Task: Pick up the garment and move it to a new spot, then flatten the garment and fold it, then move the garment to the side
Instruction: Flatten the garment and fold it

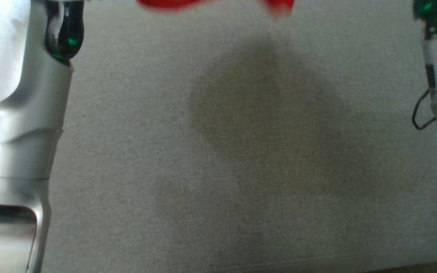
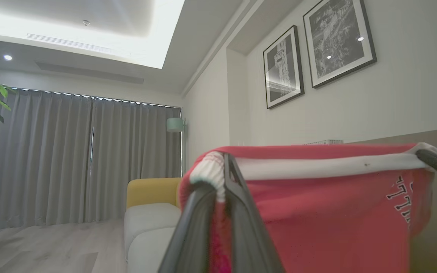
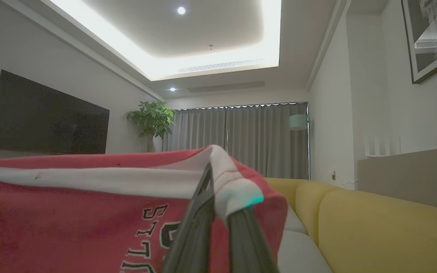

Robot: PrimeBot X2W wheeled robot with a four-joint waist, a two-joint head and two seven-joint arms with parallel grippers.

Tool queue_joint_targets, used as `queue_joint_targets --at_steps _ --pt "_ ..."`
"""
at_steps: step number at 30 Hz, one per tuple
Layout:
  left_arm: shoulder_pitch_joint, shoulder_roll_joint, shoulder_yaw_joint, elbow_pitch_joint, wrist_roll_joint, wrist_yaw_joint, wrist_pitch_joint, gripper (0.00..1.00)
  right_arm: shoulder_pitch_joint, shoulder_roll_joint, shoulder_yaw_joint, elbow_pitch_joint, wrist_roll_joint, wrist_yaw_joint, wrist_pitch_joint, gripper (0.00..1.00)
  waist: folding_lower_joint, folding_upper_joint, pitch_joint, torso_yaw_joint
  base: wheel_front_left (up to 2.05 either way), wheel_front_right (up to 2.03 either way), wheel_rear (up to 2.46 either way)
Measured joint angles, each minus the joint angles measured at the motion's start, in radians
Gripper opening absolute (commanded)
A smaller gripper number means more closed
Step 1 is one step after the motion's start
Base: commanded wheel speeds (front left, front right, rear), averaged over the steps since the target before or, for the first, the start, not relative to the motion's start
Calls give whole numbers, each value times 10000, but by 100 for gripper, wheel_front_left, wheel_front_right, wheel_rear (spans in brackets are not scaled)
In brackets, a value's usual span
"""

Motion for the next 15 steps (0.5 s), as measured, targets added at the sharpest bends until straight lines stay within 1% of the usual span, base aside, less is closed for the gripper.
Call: queue_joint_targets --at_steps 3,5,7,9,10,12,15 --pt "199 -142 263 209 127 -2 0 0 -56 257 -282 59 -222 0 0 0 1 0 243 -108 0 0 0" --pt "757 -253 278 382 105 -2 0 0 326 314 -251 188 -280 0 0 0 0 0 217 -164 0 0 0" --pt "1626 -339 253 479 -17 -4 0 0 1011 318 -134 288 -278 0 0 0 -6 0 156 -199 0 0 0" --pt "2625 -393 222 694 -222 -6 2 0 1879 324 134 441 -178 2 2 0 -3 0 96 -232 0 0 0" --pt "2625 -393 222 694 -222 -6 2 0 1879 324 134 441 -178 2 2 0 -3 0 96 -232 0 0 0" --pt "3789 -449 194 905 -412 -8 10 0 2866 376 443 621 33 2 4 0 -4 0 33 -270 0 0 0" --pt "5539 -744 228 1227 -752 -10 13 0 4304 403 731 767 364 4 12 0 -4 0 -82 -320 0 0 0"
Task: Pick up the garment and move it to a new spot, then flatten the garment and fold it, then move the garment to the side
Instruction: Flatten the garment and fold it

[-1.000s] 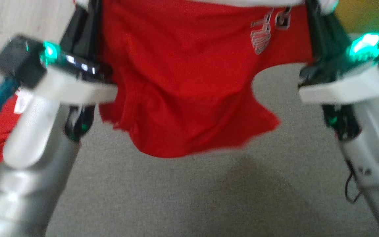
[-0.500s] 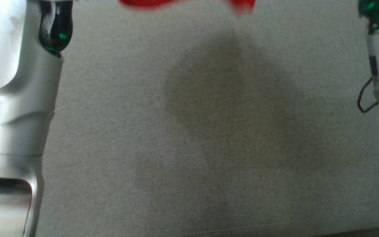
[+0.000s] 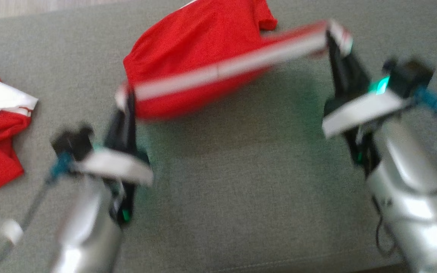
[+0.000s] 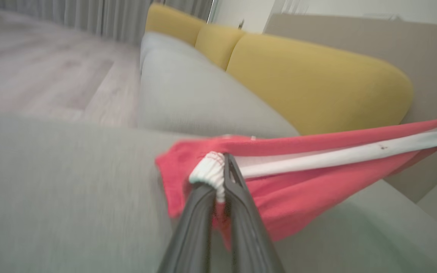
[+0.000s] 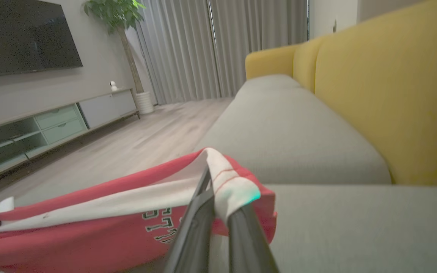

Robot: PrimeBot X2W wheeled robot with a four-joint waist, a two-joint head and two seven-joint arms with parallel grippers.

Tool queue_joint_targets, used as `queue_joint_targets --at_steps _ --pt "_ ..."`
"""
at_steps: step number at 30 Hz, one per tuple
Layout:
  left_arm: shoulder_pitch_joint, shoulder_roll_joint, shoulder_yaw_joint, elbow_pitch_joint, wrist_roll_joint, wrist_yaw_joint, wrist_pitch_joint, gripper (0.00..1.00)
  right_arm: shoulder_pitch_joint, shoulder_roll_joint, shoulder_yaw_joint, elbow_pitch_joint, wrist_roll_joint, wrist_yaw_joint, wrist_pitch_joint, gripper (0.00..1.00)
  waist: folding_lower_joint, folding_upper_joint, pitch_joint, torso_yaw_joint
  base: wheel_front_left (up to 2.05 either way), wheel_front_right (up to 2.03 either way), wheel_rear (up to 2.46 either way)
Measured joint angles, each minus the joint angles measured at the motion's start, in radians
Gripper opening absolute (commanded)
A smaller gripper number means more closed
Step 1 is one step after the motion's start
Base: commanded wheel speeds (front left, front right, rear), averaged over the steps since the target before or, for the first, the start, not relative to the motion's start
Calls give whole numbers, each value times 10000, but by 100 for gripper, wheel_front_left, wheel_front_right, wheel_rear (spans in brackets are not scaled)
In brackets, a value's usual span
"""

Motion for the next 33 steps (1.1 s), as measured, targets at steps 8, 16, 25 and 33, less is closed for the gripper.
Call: queue_joint_targets --at_steps 8,16,25,33 --pt "3051 -761 771 -293 -299 -6 15 0 3100 -10 171 -732 593 36 4 0 -2 0 -687 28 0 0 0" --pt "5177 -941 696 -1097 -251 -4 19 0 5701 224 -359 -1559 1026 44 31 0 -3 0 -1846 150 0 0 0" --pt "6368 -1001 616 -1822 -86 -86 61 0 7071 324 -909 -2353 1223 71 63 0 -2 1 -2542 -36 0 0 0" --pt "5966 -1060 708 -1893 249 -94 69 0 6646 318 -1239 -2364 1191 75 90 0 1 0 -2064 200 0 0 0"
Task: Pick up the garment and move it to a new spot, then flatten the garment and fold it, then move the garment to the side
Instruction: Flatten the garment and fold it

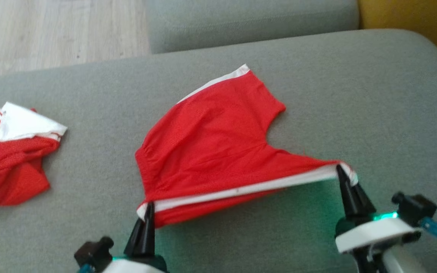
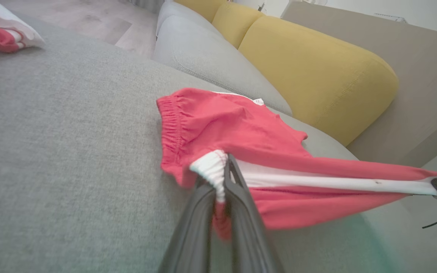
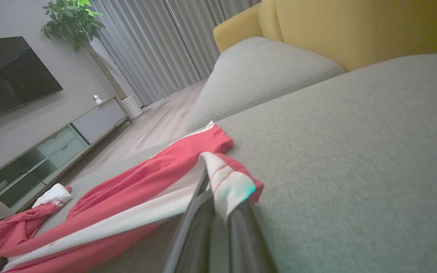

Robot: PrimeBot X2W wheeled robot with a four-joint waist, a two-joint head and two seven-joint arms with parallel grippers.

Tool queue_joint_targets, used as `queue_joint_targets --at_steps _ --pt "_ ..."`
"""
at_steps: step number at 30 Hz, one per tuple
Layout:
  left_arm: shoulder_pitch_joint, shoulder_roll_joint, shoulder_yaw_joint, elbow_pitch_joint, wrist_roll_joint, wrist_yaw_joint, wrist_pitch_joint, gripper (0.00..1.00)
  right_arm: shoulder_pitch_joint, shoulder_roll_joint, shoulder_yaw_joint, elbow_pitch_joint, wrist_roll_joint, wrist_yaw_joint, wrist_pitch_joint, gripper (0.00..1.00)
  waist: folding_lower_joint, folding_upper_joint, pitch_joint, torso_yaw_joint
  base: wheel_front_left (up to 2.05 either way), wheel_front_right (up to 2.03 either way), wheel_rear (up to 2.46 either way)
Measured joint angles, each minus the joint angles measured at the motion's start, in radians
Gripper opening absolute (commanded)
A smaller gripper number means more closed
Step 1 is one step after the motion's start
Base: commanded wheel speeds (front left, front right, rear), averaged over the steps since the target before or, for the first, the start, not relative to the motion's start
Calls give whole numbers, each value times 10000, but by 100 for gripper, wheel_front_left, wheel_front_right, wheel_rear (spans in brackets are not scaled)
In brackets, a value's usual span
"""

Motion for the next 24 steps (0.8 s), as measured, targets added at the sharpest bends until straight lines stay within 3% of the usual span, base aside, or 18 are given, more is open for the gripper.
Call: queue_joint_targets --at_steps 12,24 --pt "-2446 25 -383 -282 -376 31 6 0 -2996 -194 211 1062 -282 0 293 0 1 0 1297 463 0 0 0" --pt "-4849 52 -1091 445 -1047 102 -27 0 -6980 -132 648 3609 -355 -4 1074 0 3 -1 2790 1453 0 0 0"
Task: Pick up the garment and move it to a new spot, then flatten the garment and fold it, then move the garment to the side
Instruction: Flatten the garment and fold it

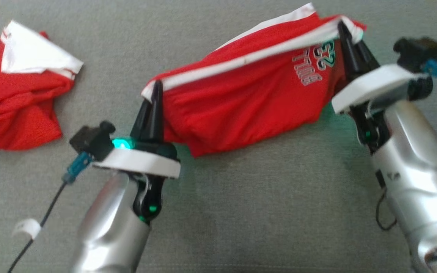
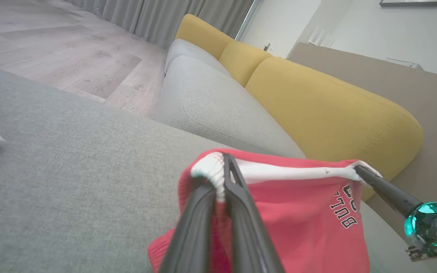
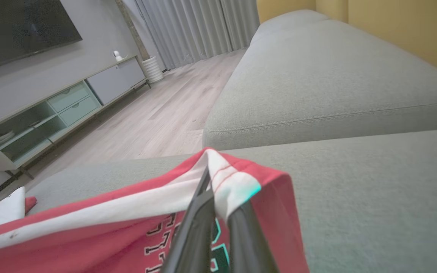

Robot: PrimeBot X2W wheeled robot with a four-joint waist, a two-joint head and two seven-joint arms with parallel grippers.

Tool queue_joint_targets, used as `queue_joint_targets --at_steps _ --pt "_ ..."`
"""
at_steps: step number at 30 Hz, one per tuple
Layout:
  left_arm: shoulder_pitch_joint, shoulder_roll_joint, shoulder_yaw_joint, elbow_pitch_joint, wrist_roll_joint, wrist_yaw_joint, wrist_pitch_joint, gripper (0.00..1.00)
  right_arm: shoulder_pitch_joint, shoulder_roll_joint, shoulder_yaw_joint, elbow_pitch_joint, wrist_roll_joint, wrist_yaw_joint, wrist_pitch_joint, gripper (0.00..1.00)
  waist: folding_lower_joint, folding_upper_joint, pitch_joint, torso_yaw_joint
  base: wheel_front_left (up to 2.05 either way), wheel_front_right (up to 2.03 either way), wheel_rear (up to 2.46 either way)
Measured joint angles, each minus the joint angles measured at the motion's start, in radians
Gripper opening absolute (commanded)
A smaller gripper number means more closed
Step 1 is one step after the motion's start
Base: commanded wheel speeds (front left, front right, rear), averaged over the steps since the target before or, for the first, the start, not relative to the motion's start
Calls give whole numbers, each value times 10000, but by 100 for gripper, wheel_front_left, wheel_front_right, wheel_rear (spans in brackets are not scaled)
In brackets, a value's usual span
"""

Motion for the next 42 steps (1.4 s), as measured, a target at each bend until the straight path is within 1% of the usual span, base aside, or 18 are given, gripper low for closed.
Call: queue_joint_targets --at_steps 7,14,15,16,17,19,20,23,27,33,37,42 --pt "-1129 -6 -153 577 -525 0 -13 0 -1454 121 144 1544 -151 0 21 0 -1 0 511 333 0 0 0" --pt "-1735 -35 -332 932 -842 0 -13 0 -2352 276 234 2706 -422 0 -219 0 -3 0 850 399 0 0 0" --pt "-1791 -35 -374 1001 -878 2 -13 0 -2481 299 270 2859 -493 0 -290 29 -3 0 882 392 0 0 0" --pt "-1807 -35 -401 1074 -895 2 -13 0 -2583 314 288 2989 -531 0 -339 86 -2 0 906 382 0 0 0" --pt "-1803 -46 -399 1166 -895 0 -13 0 -2669 328 301 3133 -550 0 -424 100 -2 0 921 371 0 0 0" --pt "-1798 -48 -393 1331 -871 2 -15 87 -2752 357 320 3356 -612 0 -585 100 -3 0 933 349 0 0 0" --pt "-1792 -48 -382 1417 -769 2 -31 100 -2766 362 364 3475 -635 0 -640 100 -3 0 923 342 0 0 0" --pt "-1709 -54 -219 1676 -418 0 -29 100 -2767 370 470 3793 -826 0 -792 100 -3 0 831 311 0 0 0" --pt "-1406 -54 251 1848 173 0 -29 100 -2766 293 458 4071 -1189 0 -991 100 -3 0 684 269 0 0 0" --pt "-804 -50 382 2134 336 2 -29 100 -2702 251 215 4219 -1687 0 -1091 100 -4 0 561 234 0 0 0" --pt "-748 -48 322 2197 249 2 -29 100 -2614 249 -42 4232 -1918 0 -1091 100 -4 0 558 251 0 0 0" --pt "-750 -48 297 2284 176 2 -29 100 -2467 257 -288 3969 -2211 0 -1091 100 -4 0 526 232 0 0 0"
